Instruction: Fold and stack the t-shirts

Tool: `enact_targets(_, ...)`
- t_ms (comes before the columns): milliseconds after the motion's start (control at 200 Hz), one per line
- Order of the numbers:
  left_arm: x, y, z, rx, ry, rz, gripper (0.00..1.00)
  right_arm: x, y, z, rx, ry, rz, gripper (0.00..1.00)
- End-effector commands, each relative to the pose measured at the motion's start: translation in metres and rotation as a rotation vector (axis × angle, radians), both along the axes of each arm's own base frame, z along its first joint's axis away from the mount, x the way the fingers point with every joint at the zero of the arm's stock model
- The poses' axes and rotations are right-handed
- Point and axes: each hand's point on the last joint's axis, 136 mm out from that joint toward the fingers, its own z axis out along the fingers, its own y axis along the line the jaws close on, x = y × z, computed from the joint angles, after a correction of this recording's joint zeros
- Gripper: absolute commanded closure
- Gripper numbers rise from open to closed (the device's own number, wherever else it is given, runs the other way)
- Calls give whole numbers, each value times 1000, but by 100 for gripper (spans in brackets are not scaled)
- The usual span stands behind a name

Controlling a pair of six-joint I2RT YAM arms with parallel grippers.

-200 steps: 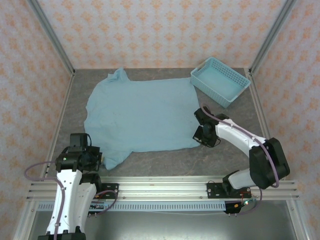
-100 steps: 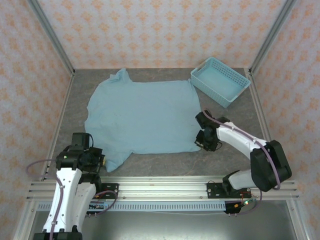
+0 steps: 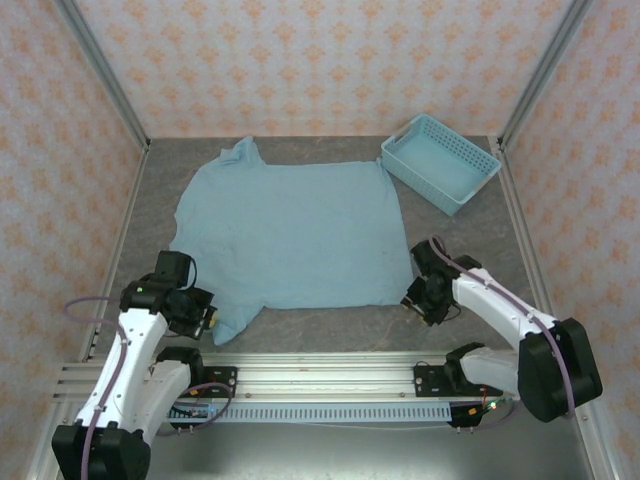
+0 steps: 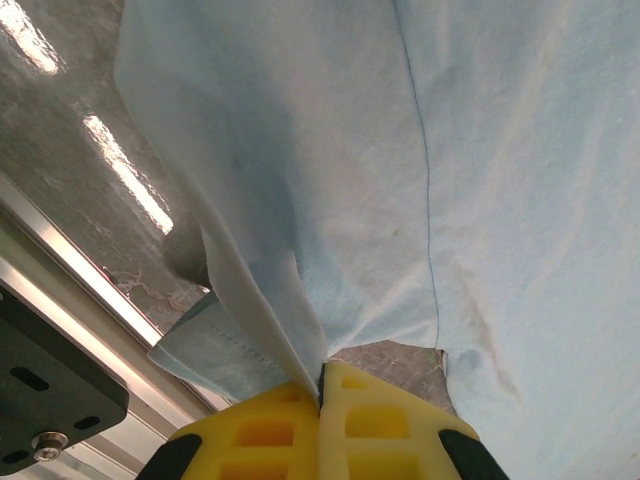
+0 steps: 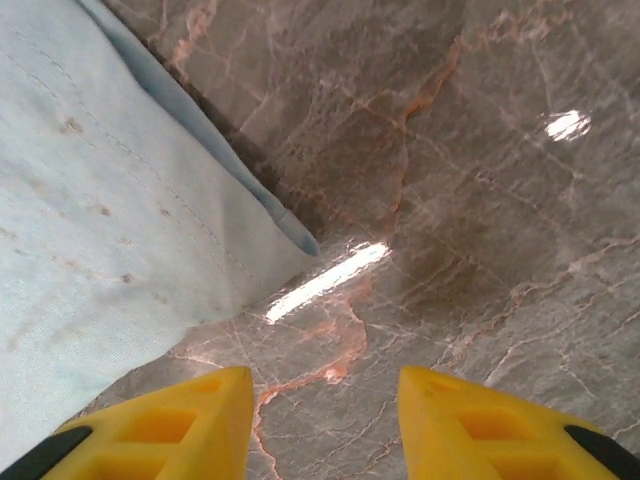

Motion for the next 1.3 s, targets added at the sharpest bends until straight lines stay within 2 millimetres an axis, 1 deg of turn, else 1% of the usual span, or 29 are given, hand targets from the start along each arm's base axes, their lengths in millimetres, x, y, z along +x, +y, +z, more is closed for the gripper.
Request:
enact_targets(0, 8, 5, 8, 42, -34, -29, 100, 10, 2, -1, 12, -21, -49, 58)
enact_targets(25, 9, 5, 8, 42, -37, -30, 100, 13, 2, -1, 8, -32, -51, 58)
enact_targets(90, 10, 6, 8, 45, -41, -32, 100, 16, -2, -8, -19, -18, -55, 59)
enact_targets(205, 11, 8, 10, 59, -42, -41, 100, 23, -4, -10, -28, -23, -62, 62)
enact_targets(395, 11, 9, 9, 71, -47, -58, 100, 23, -10, -20, -57, -5, -53, 67)
enact_targets(455, 10, 10, 9, 79, -44, -66, 100, 28, -12, -17, -65, -24, -46, 69)
enact_targets(590, 6, 11, 9, 89, -39, -75, 100, 36, -14, -4, -81, -61, -26, 69)
enact_targets(651, 5, 11, 8, 88, -42, -71, 100, 36, -13, -1, -74, -65, -24, 69)
enact_targets(771, 5, 11, 6, 85, -47, -65, 100, 29, -13, -3, -66, -52, -18, 69)
enact_targets(876, 6, 11, 6, 84, -51, -62, 100, 30, -15, -4, -72, -54, -18, 69)
enact_targets(966, 6, 11, 7, 86, -54, -60, 100, 30, -16, -9, -80, -36, -13, 69)
enact_targets(1141, 6, 12, 9, 89, -54, -61, 100, 28, -16, -27, -89, 18, -7, 70)
enact_targets(1196, 5, 12, 9, 93, -52, -63, 100, 29, -14, -29, -84, 27, -7, 74)
enact_targets(1291, -1, 13, 12, 98, -42, -62, 100, 29, -15, -26, -86, 24, -4, 91)
